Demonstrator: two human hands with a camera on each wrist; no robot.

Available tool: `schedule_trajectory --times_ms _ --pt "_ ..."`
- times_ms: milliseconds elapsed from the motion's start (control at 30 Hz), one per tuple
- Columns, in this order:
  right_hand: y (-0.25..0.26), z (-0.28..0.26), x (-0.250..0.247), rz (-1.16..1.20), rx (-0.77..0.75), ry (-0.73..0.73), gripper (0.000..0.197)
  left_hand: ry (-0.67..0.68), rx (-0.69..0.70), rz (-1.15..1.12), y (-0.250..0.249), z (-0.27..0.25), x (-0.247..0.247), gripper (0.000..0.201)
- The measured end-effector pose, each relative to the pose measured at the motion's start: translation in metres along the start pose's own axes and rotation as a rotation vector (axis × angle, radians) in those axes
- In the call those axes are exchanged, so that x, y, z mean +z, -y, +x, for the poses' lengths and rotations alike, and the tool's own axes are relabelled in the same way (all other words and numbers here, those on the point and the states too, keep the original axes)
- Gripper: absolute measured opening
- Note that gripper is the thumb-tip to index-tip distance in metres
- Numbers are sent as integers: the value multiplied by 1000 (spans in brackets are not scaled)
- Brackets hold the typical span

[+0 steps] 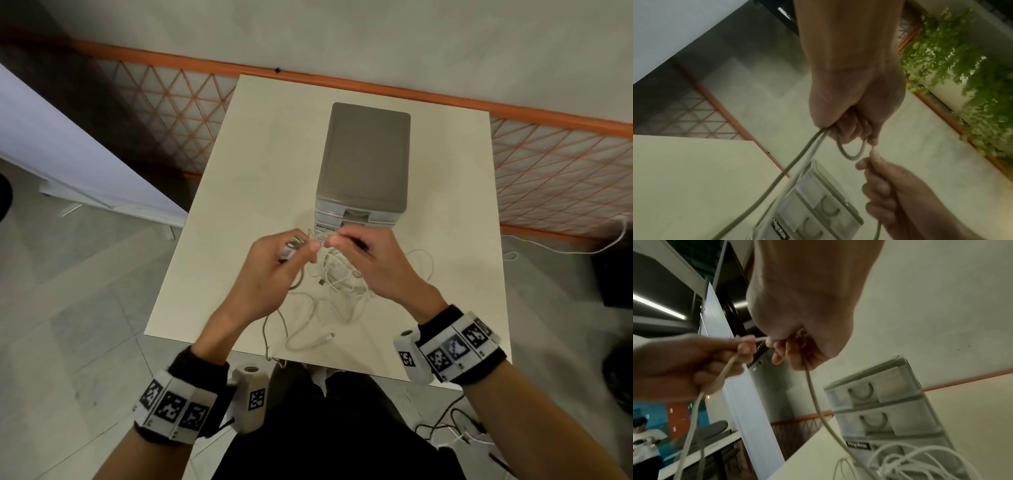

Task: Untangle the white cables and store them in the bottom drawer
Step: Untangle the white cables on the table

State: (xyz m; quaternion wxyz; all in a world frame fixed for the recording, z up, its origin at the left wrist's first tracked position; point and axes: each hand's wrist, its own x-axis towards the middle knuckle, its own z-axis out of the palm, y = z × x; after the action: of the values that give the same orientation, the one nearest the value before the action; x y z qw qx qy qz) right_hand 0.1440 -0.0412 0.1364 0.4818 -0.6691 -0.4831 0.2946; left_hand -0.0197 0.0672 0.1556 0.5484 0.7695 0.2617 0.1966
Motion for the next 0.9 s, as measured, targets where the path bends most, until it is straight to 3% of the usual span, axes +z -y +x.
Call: schedule_trajectory --times_ms 167,267,333,433,500,600,667,767,900 --pt "-36 -18 9 -105 96 75 24 -292 -16 -432 -12 -3 -31 27" --pt "-55 -27 7 -223 168 130 28 -387 -32 -587 -18 -9 -44 32" --pt "-56 -27 7 -323 151 140 36 -348 -56 -433 -16 -9 -44 33" --pt "-40 -22 12 -437 34 161 30 -90 -77 18 -5 -6 -24 25" --pt "-25 -18 17 -468 0 165 29 -29 -142 85 2 -5 -4 30" --pt "-11 -19 23 -449 4 162 45 -28 -174 46 2 -7 20 30" --pt "-12 -18 25 -533 -57 191 41 2 -118 -3 1 -8 29 28" --pt "-13 -19 23 -542 -118 214 20 32 22 7 6 -9 36 23" --pt "-6 -19 27 -511 -23 202 22 -24 244 107 18 -6 37 17"
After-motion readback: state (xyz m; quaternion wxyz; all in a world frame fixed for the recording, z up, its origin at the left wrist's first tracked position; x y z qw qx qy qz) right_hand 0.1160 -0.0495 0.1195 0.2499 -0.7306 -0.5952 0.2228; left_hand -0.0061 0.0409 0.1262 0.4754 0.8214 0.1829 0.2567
